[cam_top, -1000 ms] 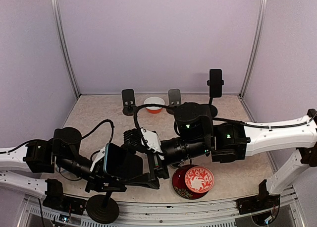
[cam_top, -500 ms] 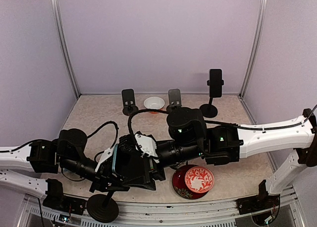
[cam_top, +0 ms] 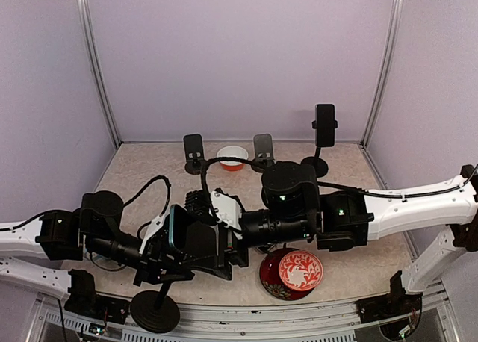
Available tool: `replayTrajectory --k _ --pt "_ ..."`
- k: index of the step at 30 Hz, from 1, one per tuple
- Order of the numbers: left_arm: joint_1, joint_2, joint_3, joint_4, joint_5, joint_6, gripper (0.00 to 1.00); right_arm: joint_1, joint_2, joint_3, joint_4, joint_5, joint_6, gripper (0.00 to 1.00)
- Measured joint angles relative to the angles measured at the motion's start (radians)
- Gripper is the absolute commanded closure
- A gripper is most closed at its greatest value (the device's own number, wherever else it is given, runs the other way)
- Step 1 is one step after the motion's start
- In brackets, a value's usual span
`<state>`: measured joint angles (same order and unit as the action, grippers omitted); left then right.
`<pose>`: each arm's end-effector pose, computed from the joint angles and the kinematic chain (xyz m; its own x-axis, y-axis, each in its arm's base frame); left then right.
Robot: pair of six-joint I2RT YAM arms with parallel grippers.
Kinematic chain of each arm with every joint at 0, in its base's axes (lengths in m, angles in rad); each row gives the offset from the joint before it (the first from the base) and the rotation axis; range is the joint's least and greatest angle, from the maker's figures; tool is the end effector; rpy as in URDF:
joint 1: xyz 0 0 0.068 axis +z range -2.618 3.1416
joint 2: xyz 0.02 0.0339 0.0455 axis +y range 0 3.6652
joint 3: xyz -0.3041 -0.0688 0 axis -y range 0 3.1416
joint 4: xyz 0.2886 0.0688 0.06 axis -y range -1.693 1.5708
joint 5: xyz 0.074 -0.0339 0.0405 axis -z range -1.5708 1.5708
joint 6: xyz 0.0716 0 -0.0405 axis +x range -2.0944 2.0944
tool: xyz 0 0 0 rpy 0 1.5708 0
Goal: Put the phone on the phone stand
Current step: Adjust the phone stand with the phone at the center of the board, then pass from the left arm to the right
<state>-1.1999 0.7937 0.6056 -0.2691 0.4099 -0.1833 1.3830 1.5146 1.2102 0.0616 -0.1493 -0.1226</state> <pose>0.0556 -0.2217 0.2736 -0.3368 0.4047 -0.8502 0.9387 0.0742 -0.3365 0.0711 0.4311 0.3530 0.0776 -0.2397 -0.9678 -0.9964 0.0136 -0.0832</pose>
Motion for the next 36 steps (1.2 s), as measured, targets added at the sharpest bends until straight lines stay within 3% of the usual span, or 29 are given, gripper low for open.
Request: replayTrajectory --k 36 --pt "0.01 -0.005 0.007 0.051 -0.064 -0.037 1.0 -0.067 -0.044 -0.066 0.072 -0.012 0.327 0.0"
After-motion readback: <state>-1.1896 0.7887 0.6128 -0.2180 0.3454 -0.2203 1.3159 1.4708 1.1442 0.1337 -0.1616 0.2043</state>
